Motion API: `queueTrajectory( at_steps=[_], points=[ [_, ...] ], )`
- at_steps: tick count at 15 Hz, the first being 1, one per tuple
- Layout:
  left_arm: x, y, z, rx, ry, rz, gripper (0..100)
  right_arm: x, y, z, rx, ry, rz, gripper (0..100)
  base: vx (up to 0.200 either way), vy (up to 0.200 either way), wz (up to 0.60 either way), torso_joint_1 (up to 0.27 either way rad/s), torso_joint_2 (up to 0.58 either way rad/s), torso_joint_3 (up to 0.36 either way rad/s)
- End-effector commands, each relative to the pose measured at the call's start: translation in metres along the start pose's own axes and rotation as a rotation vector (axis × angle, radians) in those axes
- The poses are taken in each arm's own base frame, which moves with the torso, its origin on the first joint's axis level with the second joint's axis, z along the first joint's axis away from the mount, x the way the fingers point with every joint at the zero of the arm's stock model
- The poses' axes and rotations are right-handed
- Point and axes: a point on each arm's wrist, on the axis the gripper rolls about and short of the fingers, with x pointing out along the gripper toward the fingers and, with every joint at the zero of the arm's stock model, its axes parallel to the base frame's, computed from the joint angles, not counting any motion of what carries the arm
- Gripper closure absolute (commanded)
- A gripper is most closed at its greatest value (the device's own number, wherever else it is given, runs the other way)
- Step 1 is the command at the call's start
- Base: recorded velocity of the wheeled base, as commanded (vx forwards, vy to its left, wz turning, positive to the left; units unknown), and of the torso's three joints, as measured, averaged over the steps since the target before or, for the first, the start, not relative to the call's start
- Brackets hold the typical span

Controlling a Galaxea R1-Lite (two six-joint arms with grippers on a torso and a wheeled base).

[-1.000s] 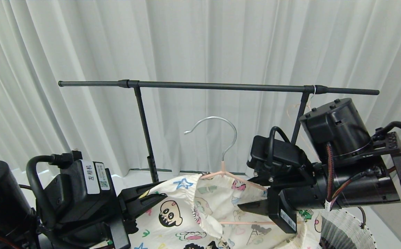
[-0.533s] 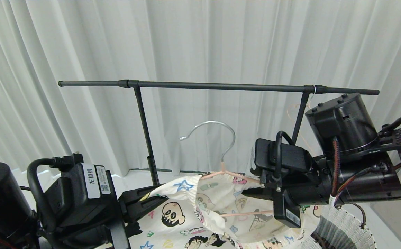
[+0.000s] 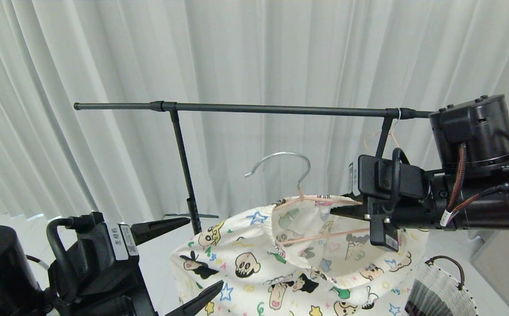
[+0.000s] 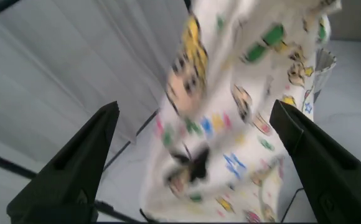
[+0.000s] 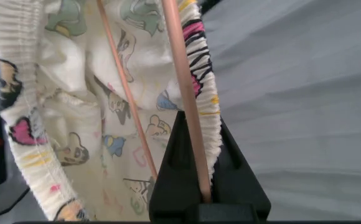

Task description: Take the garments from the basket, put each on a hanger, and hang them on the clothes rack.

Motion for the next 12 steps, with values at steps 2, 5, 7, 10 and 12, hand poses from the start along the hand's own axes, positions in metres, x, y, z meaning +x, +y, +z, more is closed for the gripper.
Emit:
queueTrajectory(
  at_steps=[2, 5, 7, 10, 12],
  points=[
    [-0.015, 0.005, -0.021, -0.045, 0.084, 0.085, 0, -0.012, -0.013, -0.009, 0.016, -0.005, -0.078, 100, 0.000, 0.000, 0.00, 0.000, 0.00, 0.000],
    [-0.018, 0.024, -0.044, -0.165, 0.201, 0.203, 0, -0.017, -0.014, -0.009, 0.009, -0.041, -0.090, 100, 0.000, 0.000, 0.00, 0.000, 0.00, 0.000],
    [-0.010, 0.031, -0.053, -0.197, 0.250, 0.209, 0, -0.015, -0.012, -0.009, -0.010, -0.080, -0.122, 100, 0.000, 0.000, 0.00, 0.000, 0.00, 0.000],
    [0.005, 0.032, -0.065, -0.227, 0.309, 0.163, 0, -0.014, -0.010, -0.004, -0.028, -0.119, -0.136, 100, 0.000, 0.000, 0.00, 0.000, 0.00, 0.000],
    [0.011, 0.038, -0.062, -0.221, 0.292, 0.163, 0, -0.016, -0.005, 0.000, -0.038, -0.136, -0.127, 100, 0.000, 0.000, 0.00, 0.000, 0.00, 0.000]
  ],
)
